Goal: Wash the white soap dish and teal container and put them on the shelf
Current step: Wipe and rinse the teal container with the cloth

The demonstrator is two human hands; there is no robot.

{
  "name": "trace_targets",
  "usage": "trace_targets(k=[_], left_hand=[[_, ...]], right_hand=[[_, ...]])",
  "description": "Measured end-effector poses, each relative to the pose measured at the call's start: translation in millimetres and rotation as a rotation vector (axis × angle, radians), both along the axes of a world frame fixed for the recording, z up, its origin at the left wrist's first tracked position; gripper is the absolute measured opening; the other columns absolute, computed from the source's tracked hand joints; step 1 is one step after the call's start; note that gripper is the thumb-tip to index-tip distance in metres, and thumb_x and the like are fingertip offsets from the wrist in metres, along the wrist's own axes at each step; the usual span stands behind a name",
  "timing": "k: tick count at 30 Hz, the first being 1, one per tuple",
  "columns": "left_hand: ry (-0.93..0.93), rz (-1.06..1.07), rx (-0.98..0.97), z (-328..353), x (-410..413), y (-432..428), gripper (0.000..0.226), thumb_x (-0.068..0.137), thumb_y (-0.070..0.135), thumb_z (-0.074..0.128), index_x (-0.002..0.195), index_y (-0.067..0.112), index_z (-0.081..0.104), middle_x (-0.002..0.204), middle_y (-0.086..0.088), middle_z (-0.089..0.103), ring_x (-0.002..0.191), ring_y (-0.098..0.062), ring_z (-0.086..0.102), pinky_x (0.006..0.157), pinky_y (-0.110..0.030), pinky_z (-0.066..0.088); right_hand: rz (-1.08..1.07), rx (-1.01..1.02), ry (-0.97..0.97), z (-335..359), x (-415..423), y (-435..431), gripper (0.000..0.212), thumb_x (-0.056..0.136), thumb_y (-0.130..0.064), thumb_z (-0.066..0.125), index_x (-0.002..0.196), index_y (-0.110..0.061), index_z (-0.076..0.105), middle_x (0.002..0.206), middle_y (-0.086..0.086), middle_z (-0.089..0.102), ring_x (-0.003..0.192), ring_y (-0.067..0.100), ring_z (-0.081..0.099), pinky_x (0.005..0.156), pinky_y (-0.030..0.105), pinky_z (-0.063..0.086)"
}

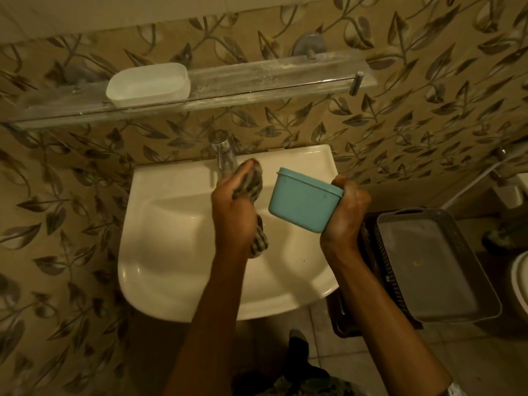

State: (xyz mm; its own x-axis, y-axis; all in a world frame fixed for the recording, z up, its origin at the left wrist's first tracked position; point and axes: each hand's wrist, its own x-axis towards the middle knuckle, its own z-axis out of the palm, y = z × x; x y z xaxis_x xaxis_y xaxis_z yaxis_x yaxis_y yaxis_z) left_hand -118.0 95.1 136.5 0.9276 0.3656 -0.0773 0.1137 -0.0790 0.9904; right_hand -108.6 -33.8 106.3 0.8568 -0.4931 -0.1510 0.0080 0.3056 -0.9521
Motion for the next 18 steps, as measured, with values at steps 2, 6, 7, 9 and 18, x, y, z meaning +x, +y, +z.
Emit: trace_targets(k=[2, 6, 7, 9, 18], left_hand=[[0.082, 0.051, -0.235, -5.1, -0.5, 14.2, 0.048, 0.092, -0.01, 0.033, 0.131, 0.009, 0.054, 0.129, -0.01, 0.06, 0.115, -0.022, 0.059, 0.102, -0.042, 0.047], [0.146, 0.136, -0.441, -16.8, -15.8, 24.5, 0.044, 0.097, -0.002, 0.03, 0.134, 0.011, 0.049, 0.131, -0.015, 0.057, 0.115, -0.03, 0.059, 0.1, -0.048, 0.046], [0.149, 0.157, -0.465, -18.5, -18.7, 25.5, 0.043, 0.097, -0.001, 0.031, 0.135, 0.011, 0.048, 0.132, -0.016, 0.057, 0.118, -0.033, 0.057, 0.103, -0.051, 0.043], [0.135, 0.198, -0.485, -19.2, -24.2, 27.5, 0.042, 0.098, 0.0, 0.032, 0.136, 0.012, 0.046, 0.132, -0.014, 0.056, 0.121, -0.033, 0.054, 0.106, -0.053, 0.04], [-0.29, -0.006, -0.106, 15.3, -33.3, 42.5, 0.057, 0.085, 0.004, 0.042, 0.132, 0.037, 0.045, 0.14, 0.005, 0.049, 0.132, -0.012, 0.045, 0.112, -0.045, 0.035]], right_hand=[[0.012, 0.069, 0.124, -1.3, 1.9, -4.1, 0.042, 0.083, -0.046, 0.045, 0.05, -0.024, 0.059, 0.052, -0.004, 0.063, 0.049, 0.01, 0.063, 0.05, 0.023, 0.049], [0.187, 0.311, 0.233, -0.7, 1.3, -13.7, 0.068, 0.092, -0.066, 0.028, 0.07, -0.023, 0.076, 0.079, 0.004, 0.076, 0.07, 0.018, 0.073, 0.063, 0.029, 0.057], [0.262, 0.355, 0.229, 0.2, -1.3, -17.0, 0.068, 0.092, -0.064, 0.028, 0.071, -0.024, 0.078, 0.079, 0.003, 0.076, 0.071, 0.018, 0.073, 0.063, 0.029, 0.057], [0.387, 0.368, 0.214, 0.5, -5.3, -24.1, 0.06, 0.096, -0.058, 0.029, 0.081, -0.027, 0.078, 0.084, 0.0, 0.076, 0.08, 0.018, 0.072, 0.069, 0.032, 0.057], [0.55, 0.342, 0.076, -1.5, -21.7, -36.1, 0.047, 0.089, -0.05, 0.043, 0.114, -0.018, 0.067, 0.113, 0.01, 0.071, 0.106, 0.028, 0.068, 0.082, 0.043, 0.058]])
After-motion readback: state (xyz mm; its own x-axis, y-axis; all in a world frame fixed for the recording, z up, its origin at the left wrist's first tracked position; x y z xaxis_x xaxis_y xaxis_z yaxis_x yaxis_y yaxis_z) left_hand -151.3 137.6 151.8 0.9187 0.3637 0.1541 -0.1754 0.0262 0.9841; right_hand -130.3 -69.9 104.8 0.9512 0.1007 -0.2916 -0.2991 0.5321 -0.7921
